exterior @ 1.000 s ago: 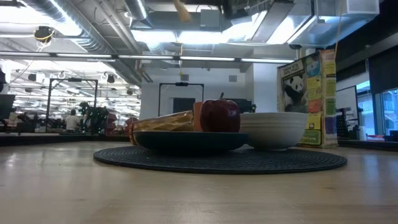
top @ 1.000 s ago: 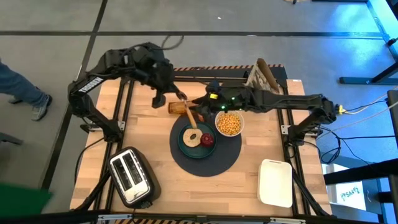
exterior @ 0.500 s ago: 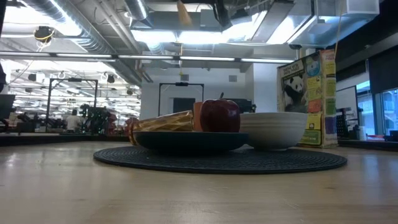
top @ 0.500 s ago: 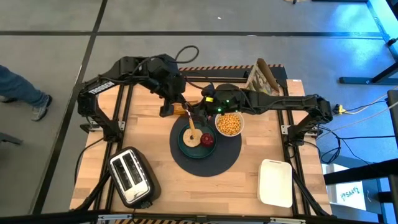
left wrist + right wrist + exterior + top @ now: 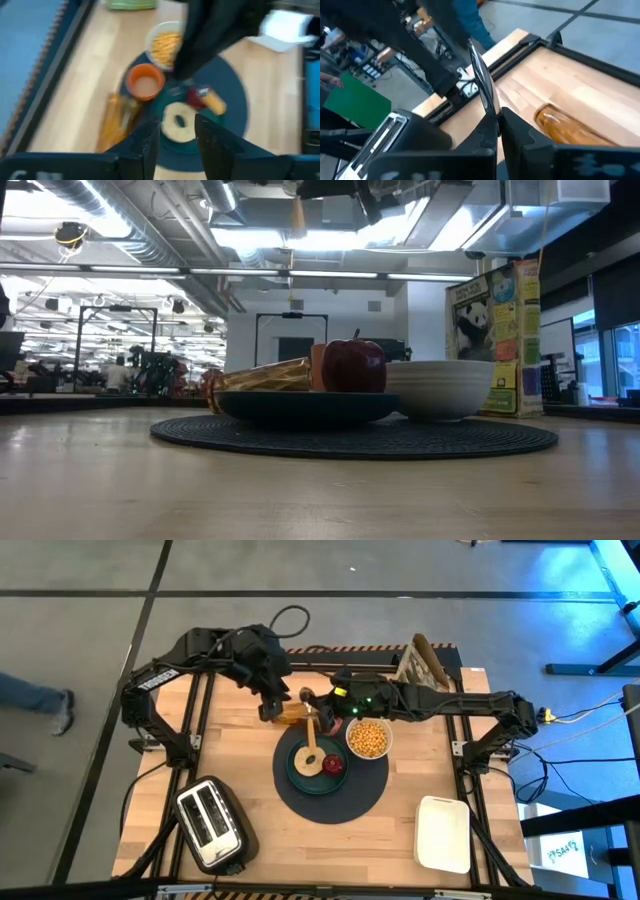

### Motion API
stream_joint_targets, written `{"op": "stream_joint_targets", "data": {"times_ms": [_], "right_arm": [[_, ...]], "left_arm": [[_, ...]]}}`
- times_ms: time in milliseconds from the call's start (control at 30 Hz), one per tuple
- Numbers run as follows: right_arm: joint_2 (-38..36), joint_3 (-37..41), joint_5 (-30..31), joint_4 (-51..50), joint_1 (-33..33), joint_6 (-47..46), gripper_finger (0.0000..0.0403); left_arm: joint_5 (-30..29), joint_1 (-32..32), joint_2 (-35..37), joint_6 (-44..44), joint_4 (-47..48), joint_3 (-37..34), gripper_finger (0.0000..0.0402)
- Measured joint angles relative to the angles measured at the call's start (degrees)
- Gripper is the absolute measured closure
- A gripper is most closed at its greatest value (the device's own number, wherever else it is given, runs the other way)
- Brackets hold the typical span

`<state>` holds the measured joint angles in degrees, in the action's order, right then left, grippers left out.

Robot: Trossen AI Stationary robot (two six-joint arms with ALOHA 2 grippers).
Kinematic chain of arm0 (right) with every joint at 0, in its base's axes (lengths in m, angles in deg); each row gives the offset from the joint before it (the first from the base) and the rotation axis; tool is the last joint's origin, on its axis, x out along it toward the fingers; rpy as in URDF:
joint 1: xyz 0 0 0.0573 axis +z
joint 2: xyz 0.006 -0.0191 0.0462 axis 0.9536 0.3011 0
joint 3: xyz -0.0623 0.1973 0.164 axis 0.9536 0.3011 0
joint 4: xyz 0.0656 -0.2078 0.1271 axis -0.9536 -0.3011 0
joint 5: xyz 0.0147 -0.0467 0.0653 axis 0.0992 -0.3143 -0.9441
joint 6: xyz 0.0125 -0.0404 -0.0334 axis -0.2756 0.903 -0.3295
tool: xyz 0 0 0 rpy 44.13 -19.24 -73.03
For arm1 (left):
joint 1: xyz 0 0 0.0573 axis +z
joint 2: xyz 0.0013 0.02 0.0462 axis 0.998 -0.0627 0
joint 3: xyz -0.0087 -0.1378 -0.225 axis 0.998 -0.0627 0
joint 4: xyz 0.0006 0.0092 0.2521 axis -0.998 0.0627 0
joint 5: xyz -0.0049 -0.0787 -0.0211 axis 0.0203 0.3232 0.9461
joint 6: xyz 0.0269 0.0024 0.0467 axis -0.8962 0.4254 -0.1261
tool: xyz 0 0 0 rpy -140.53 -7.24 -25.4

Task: Arrange a breakfast setting
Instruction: Put the yellow spoon on the black tablemat to the left of the green plate

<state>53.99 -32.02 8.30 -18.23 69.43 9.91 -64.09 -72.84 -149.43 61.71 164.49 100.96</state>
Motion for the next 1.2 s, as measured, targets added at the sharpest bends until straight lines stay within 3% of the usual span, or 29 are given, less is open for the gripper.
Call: {"op": "stream_joint_targets", "data": {"times_ms": [133, 600, 1033, 1200], "right_arm": [[0.00, 0.00, -1.07, 2.47, 0.00, 2.19, 0.0401], [0.01, 0.02, -4.87, 10.27, 0.02, 5.43, 0.0403], [0.09, 0.09, -3.41, 14.89, 0.02, 5.25, 0.0403], [0.09, 0.09, -3.49, 14.83, 0.02, 5.03, 0.0401]], "left_arm": [[3.90, -0.82, 0.86, 1.54, -5.63, -4.56, 0.0275], [6.75, -0.90, 11.17, 11.22, -32.01, -25.61, 0.0278], [4.65, -0.86, 15.20, 14.81, -37.26, -30.40, 0.0390], [5.53, -0.80, 15.13, 14.87, -37.43, -30.45, 0.0394]]}}
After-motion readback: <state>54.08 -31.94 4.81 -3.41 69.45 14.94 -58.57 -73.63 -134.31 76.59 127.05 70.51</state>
